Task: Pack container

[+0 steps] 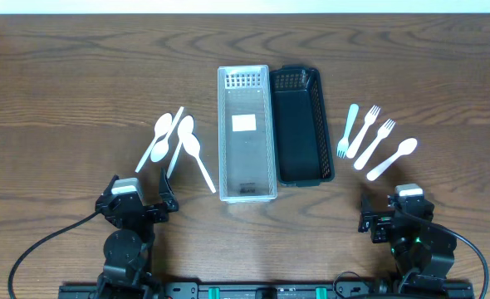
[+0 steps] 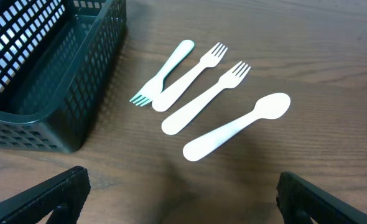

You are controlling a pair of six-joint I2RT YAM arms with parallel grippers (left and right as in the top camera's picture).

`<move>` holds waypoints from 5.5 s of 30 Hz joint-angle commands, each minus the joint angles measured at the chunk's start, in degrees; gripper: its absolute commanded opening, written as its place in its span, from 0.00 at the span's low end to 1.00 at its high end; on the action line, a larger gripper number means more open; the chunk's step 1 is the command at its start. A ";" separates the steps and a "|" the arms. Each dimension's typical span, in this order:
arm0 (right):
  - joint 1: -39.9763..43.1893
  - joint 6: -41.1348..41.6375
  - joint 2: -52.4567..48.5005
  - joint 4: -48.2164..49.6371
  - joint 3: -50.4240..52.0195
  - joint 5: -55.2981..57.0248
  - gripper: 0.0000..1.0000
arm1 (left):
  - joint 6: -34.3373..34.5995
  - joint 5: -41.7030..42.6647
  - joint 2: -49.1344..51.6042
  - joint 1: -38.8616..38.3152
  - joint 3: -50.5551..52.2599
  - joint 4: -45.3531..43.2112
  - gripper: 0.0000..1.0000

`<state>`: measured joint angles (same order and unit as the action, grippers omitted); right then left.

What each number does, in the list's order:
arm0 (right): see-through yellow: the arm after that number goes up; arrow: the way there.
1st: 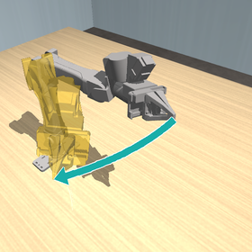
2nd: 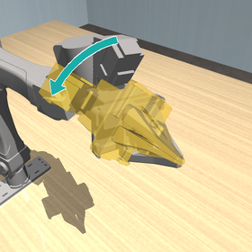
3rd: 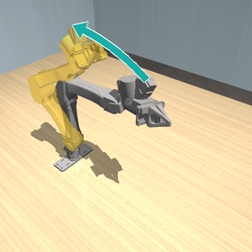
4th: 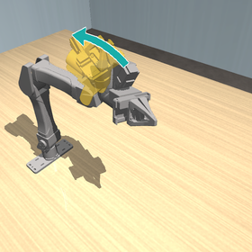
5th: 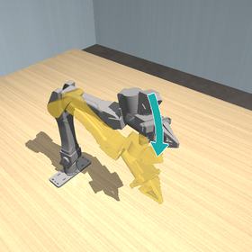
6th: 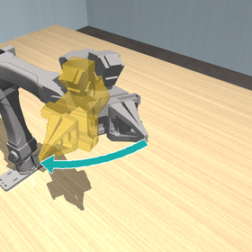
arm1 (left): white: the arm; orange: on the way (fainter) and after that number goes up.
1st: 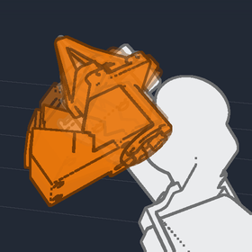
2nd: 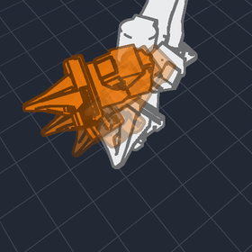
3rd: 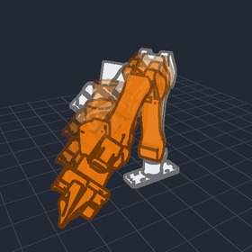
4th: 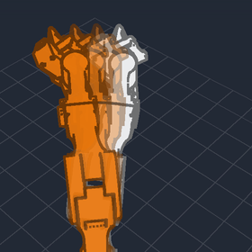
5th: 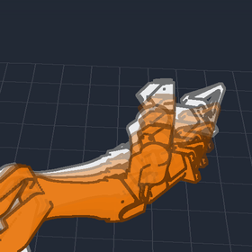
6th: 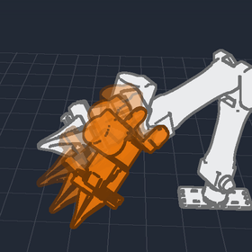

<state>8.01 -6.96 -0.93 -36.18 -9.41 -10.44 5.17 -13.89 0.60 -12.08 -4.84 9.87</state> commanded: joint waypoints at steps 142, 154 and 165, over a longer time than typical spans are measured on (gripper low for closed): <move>3.91 37.77 -105.04 -5.25 -49.03 17.49 0.03 | 5.03 10.91 68.74 16.57 -53.13 30.01 0.98; -6.32 28.55 -81.33 -8.98 -60.89 1.75 0.01 | 5.03 10.91 68.74 16.57 -53.13 29.99 0.98; -26.53 28.81 -91.89 7.17 -61.02 6.38 0.01 | 5.01 10.91 68.74 16.57 -53.13 30.03 0.98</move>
<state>-16.19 22.72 -87.53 -30.15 -71.20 -7.01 9.26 -2.94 69.19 4.25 -56.84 39.72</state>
